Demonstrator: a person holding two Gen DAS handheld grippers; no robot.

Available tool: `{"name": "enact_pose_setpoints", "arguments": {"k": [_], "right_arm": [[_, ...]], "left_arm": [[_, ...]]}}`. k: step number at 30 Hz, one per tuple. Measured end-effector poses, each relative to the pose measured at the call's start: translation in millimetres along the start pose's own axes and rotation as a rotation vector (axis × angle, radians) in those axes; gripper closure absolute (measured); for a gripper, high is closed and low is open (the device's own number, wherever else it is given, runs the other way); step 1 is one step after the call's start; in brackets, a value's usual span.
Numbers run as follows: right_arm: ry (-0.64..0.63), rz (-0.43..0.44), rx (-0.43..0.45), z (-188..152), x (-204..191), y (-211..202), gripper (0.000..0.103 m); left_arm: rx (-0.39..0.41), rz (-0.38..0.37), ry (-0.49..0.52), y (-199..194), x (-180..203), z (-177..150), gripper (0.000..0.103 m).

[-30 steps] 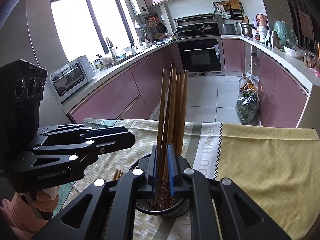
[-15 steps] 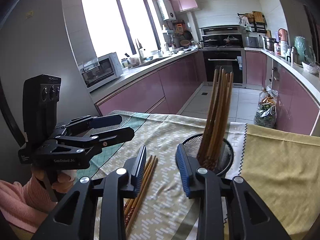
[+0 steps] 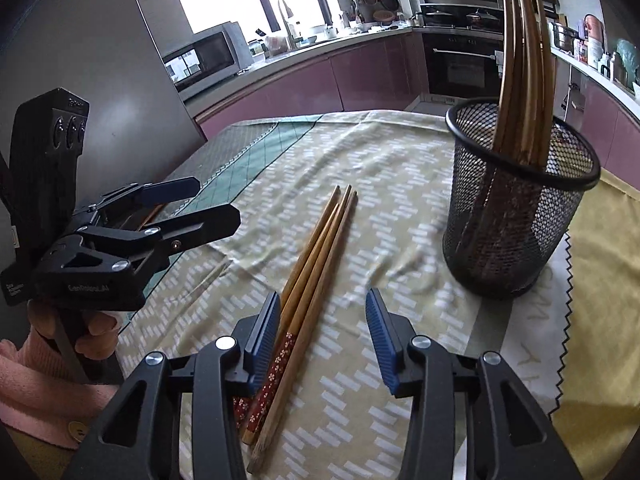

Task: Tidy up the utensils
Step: 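Open the left tool while the right tool opens, releasing both chopsticks in the cup, then grasp a chopstick on the cloth with the left tool while the right tool grasps another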

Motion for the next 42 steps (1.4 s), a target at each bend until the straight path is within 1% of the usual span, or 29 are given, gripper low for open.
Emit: {"name": "enact_pose_setpoints", "arguments": {"k": [5, 7, 21, 32, 42], "right_arm": [[-0.010, -0.034, -0.019, -5.0, -5.3, 8.3, 0.061], [-0.017, -0.050, -0.024, -5.8, -7.2, 10.5, 0.061], [-0.031, -0.117, -0.036, -9.5, -5.3, 13.5, 0.063], [-0.032, -0.122, -0.041, -6.6, -4.1, 15.3, 0.063], [-0.028, -0.121, -0.049, -3.2, -0.5, 18.2, 0.066]], "left_arm": [[-0.047, 0.017, 0.004, 8.6, 0.2, -8.0, 0.011], [-0.057, 0.026, 0.013, 11.0, 2.9, -8.7, 0.015], [-0.119, 0.003, 0.013, 25.2, 6.2, -15.2, 0.024], [-0.162, -0.017, 0.011, 38.3, 11.3, -14.0, 0.028], [-0.181, -0.033, 0.022, 48.3, 16.3, -10.4, 0.030]]}}
Point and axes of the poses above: each gripper's, at about its wrist camera, not at the fingertips, and y roughly the way its jaws point, x to its right, z to its top, the point moved 2 cm from there along y, roughly the way its jaws point, and after that the axes turned 7 degrees about -z, right-handed, at the moved point
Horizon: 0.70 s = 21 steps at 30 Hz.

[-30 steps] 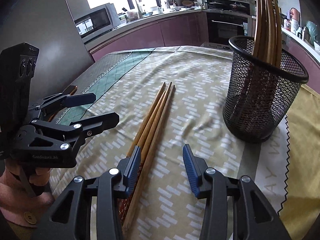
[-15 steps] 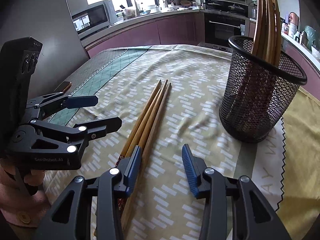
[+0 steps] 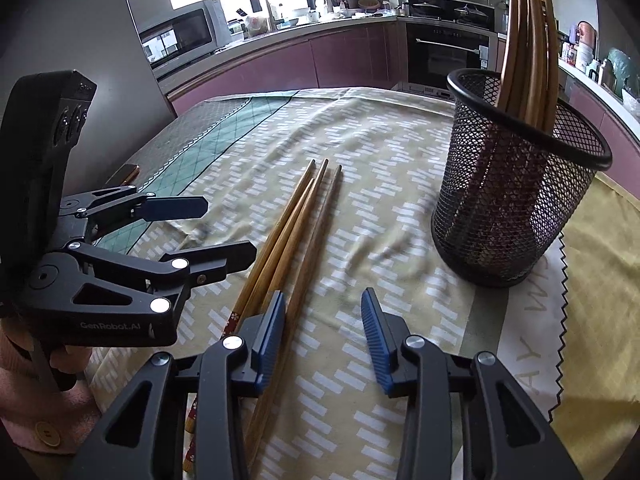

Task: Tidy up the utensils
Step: 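Grasp a chopstick on the cloth with the left tool while the right tool grasps another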

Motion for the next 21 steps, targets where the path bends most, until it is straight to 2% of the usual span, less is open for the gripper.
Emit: {"name": "enact_pose_setpoints", "arguments": {"k": [6, 15, 21], "right_arm": [[0.003, 0.001, 0.001, -0.6, 0.0, 0.1, 0.066], [0.002, 0.001, -0.001, -0.6, 0.4, 0.5, 0.066], [-0.006, -0.003, -0.002, 2.1, 0.0, 2.4, 0.067]], "left_arm": [[-0.019, 0.012, 0.000, 8.6, 0.6, 4.0, 0.035], [-0.022, 0.007, 0.008, 14.8, 2.5, 7.2, 0.035], [-0.033, 0.013, 0.032, 18.6, 5.0, 7.2, 0.049]]}}
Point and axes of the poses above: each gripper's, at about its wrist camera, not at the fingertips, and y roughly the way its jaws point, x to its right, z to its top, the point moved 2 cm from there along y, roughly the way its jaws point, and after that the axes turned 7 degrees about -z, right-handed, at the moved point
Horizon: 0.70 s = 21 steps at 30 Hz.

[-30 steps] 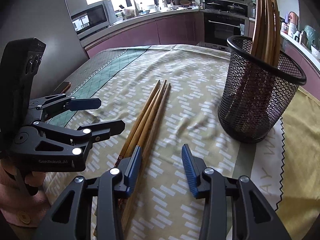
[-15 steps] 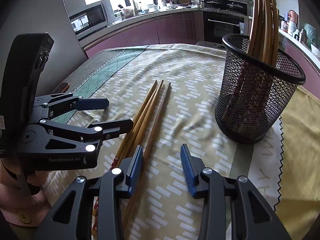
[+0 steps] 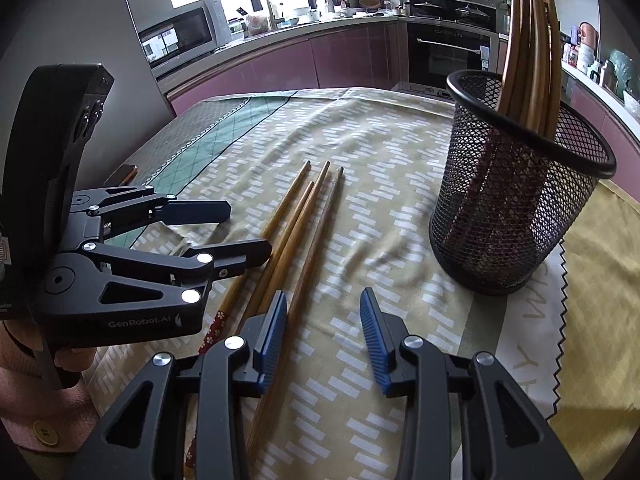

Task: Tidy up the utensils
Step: 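Grasp a chopstick on the cloth with the left tool while the right tool grasps another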

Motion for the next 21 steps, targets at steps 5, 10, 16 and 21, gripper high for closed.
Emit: {"name": "enact_pose_setpoints", "arguments": {"k": [5, 10, 16, 21], "right_arm": [[-0.002, 0.000, -0.001, 2.4, 0.2, 2.2, 0.070], [-0.001, -0.011, 0.001, 6.9, 0.3, 7.6, 0.075], [-0.010, -0.035, 0.009, 13.9, -3.4, 14.7, 0.080], [0.025, -0.016, 0.010, 14.2, 0.2, 14.9, 0.093]], "left_arm": [[-0.001, -0.015, 0.003, -0.4, -2.3, 0.0, 0.059], [-0.002, -0.016, -0.013, -2.4, -9.4, 0.9, 0.071], [0.001, 0.001, -0.009, 1.2, -9.1, 5.0, 0.071], [0.007, 0.009, -0.028, 3.3, -10.9, 9.3, 0.084]]}}
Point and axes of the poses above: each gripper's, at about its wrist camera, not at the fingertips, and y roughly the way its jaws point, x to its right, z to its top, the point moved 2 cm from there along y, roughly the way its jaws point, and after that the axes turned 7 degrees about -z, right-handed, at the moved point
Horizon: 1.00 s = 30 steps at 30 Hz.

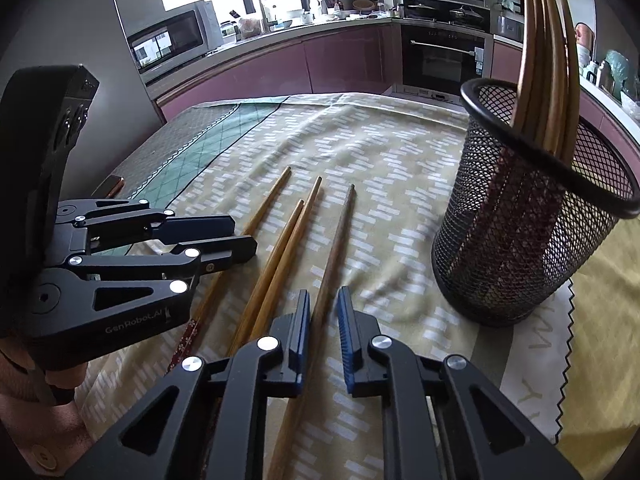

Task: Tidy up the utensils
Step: 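Grasp a chopstick on the cloth with the left tool while the right tool grasps another, then lift the chopstick upright over the mesh cup with the left tool while the right tool lifts its own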

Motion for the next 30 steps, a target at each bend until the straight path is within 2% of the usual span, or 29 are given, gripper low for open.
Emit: {"name": "enact_pose_setpoints", "arguments": {"k": [1, 7, 19, 25, 30], "right_arm": [[0.013, 0.011, -0.001, -0.3, 1.8, -0.3, 0.095], [0.045, 0.032, -0.001, -2.6, 5.6, -3.4, 0.097], [0.073, 0.094, 0.036, -4.4, 12.4, -27.6, 0.097], [0.085, 0.138, 0.084, -1.0, 16.5, -47.9, 0.097], [0.096, 0.139, 0.136, 2.3, 22.4, -67.1, 0.097]], "left_arm": [[0.003, -0.007, -0.013, -0.4, -1.3, 0.3, 0.090], [0.022, -0.015, -0.054, -4.6, -4.3, -3.0, 0.094], [0.054, -0.057, -0.036, -28.3, 2.9, -6.7, 0.096], [0.085, -0.118, -0.030, -49.1, 8.5, -2.7, 0.096], [0.115, -0.178, -0.017, -67.5, 16.8, 3.8, 0.096]]}}
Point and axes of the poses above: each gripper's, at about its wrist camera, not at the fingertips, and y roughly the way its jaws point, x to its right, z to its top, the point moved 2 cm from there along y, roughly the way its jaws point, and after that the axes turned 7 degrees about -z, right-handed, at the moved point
